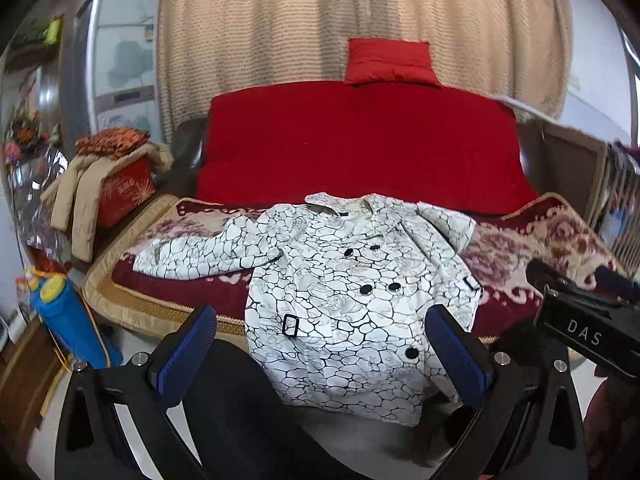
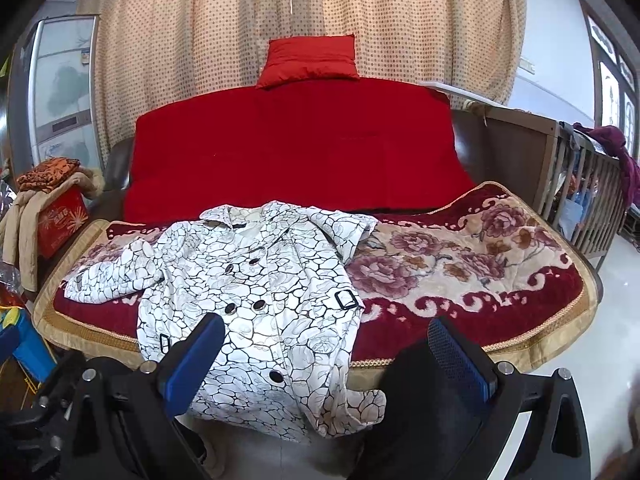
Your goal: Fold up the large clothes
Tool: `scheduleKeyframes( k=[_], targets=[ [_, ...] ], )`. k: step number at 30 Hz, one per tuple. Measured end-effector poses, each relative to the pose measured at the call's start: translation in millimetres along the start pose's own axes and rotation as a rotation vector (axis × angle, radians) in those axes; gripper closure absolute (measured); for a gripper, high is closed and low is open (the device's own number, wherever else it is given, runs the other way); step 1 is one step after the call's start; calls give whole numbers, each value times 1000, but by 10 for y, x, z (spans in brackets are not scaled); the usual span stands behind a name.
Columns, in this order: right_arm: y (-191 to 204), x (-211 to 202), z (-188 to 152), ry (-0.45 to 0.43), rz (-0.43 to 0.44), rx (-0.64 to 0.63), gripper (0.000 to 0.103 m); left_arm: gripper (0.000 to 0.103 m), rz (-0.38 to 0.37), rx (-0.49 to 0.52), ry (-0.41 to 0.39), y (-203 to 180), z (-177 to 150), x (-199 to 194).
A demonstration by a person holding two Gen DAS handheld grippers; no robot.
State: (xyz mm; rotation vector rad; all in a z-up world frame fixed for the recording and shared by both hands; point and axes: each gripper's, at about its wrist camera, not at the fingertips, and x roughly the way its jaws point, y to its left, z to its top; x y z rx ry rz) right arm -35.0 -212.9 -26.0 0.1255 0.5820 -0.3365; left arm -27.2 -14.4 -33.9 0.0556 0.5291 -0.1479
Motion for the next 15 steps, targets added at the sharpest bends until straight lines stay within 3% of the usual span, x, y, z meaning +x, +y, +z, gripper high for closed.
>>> scheduleKeyframes(
  k=[4,9,15],
  targets=[
    [-29,7,0,-1,4,6,0,0,-6,-44,-44,84,5,-87],
    [-32,26,-7,2,3,4,0,0,7,-2,-79,31,126,-42],
    [-52,165,44,12,-19,-11,0,0,95,5,-92,40,416,256]
  ],
)
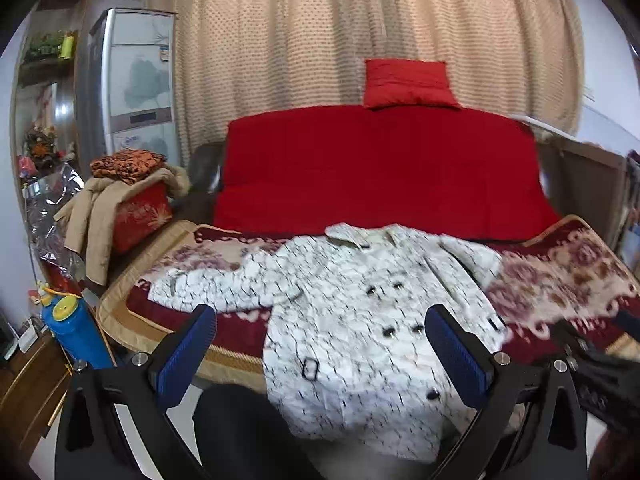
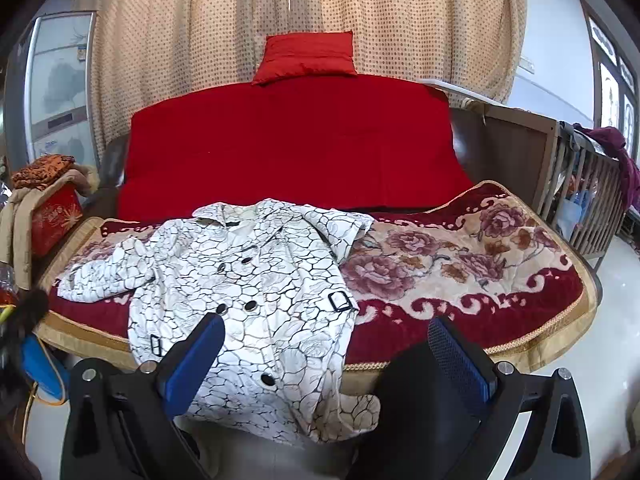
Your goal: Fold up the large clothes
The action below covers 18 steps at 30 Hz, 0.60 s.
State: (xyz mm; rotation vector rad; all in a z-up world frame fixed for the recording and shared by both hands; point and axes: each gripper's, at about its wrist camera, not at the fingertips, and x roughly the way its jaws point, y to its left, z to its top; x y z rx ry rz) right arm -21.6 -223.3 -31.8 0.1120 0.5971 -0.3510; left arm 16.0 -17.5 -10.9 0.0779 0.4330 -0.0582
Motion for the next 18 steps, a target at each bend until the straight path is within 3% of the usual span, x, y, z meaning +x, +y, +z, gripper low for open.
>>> scheduleKeyframes(
  k=[11,18],
  targets=[
    [-18,433,289,-13,-24,-24,0,0,96,-38,-44,43,462,726],
    [-91,880,537,-6,10,-2,0,0,120,-33,64,-40,641,1625]
  ],
)
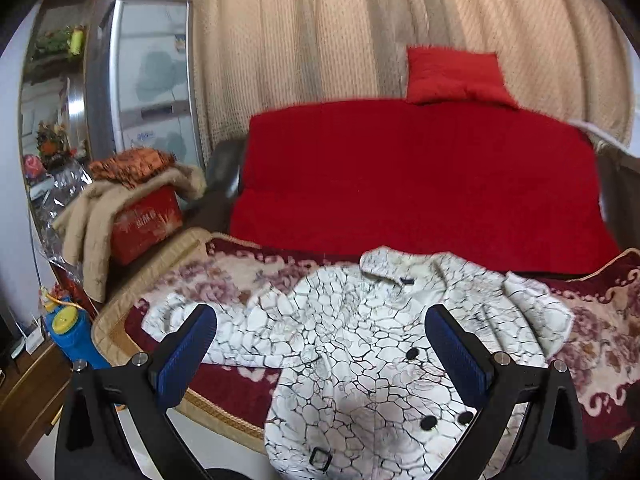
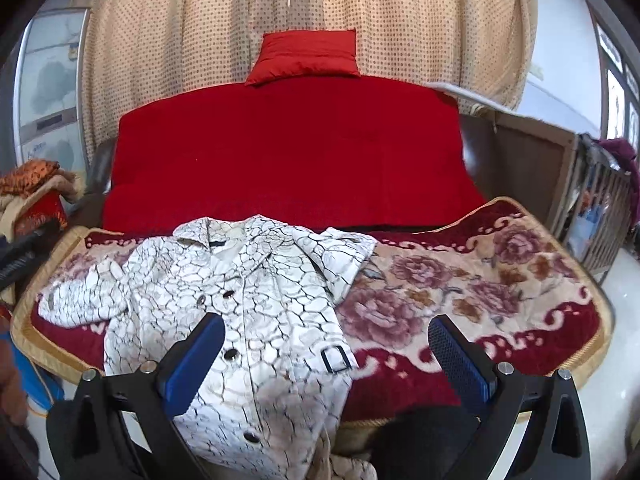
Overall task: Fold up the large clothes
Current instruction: 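Grasp the coat sleeve with the right gripper and lift it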
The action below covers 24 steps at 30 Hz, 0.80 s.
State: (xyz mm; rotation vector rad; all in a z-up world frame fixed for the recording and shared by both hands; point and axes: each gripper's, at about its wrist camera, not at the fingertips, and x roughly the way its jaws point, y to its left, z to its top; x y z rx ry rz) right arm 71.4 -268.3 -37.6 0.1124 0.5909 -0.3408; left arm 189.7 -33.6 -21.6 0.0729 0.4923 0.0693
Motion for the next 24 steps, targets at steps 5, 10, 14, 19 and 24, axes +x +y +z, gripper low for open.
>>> scheduleKeyframes(
  k=[5,10,14,19,24],
  targets=[
    [-159,470,153,42,-15,58,0,0,56,-13,10,-126,28,410],
    [-205,848,248,62,-24,53,0,0,42,-14,18,-241,40,781],
    [-349,1264,321,105,42,111,0,0,14,-19,39,-298,-13,1187],
    [-662,1986,403,198,203,255,0,0,26,-13,62,-337,-136,1624],
    [-973,2601,404,248,274,452,0,0,90,80,102,-435,-393,1987]
  ],
)
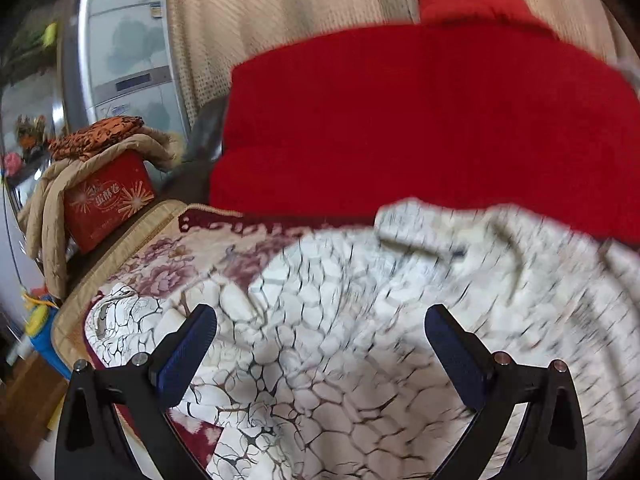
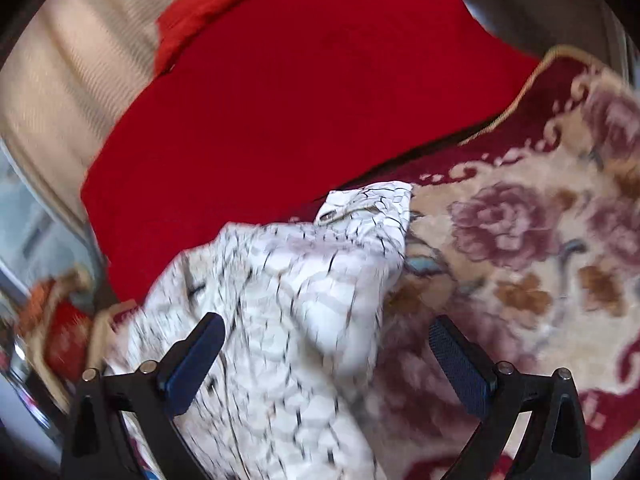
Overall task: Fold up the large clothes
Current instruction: 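Grasp the coat sleeve with the right gripper and lift it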
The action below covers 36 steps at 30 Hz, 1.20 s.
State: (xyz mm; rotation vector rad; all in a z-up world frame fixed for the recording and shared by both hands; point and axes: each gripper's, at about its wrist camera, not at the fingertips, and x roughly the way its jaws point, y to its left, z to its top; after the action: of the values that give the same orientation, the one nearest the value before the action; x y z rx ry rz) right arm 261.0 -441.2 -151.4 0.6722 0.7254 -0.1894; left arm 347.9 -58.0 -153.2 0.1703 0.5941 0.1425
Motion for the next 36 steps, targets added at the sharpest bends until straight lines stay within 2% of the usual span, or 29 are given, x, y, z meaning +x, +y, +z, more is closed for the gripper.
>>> scheduleKeyframes(
  k=[2,5,7,9,11,14,16,17,18,19,20,22,24,25,28,31,33,36],
  targets=[
    [-151,196,146,31,34,59,0,0,-13,-1,21,-9,-3,58],
    [-400,510,425,72,100,146,0,0,-10,12,-1,-59,6,58],
    [-593,751,579,105,113,219,1,0,-16,25,0,-103,2,89],
    [-726,966,682,141,121,261,9,0,-29,35,18,-147,-5,140],
    [-827,1216,758,188,118,278,12,0,-40,33,32,-169,-9,210],
    [-893,1541,755,269,145,304,22,0,-42,30,48,-183,-18,265],
    [-815,1626,751,265,146,268,23,0,-38,26,54,-189,-19,301],
    [-769,1648,754,268,161,247,33,0,-35,25,55,-192,-20,311],
    [-720,1666,749,277,188,236,55,0,-31,24,55,-192,-15,321],
    [-669,1694,734,289,208,224,71,0,-30,20,56,-183,-10,328],
    [-603,1720,713,297,197,194,81,0,-35,11,59,-164,-1,336],
    [-461,1658,690,261,149,130,86,0,-44,-21,65,-93,11,342],
    [-315,1515,705,210,151,95,90,0,-32,-54,57,11,28,321],
    [-193,1363,718,155,154,58,91,0,-27,-63,51,47,34,311],
    [189,945,681,20,197,-50,91,0,8,-92,24,201,54,251],
    [679,565,504,-63,281,-172,91,0,47,-117,-2,397,53,179],
    [975,420,371,-84,323,-255,91,0,75,-147,-13,566,30,130],
    [1473,380,12,-64,378,-373,91,0,125,-193,-27,835,-14,71]
  ],
)
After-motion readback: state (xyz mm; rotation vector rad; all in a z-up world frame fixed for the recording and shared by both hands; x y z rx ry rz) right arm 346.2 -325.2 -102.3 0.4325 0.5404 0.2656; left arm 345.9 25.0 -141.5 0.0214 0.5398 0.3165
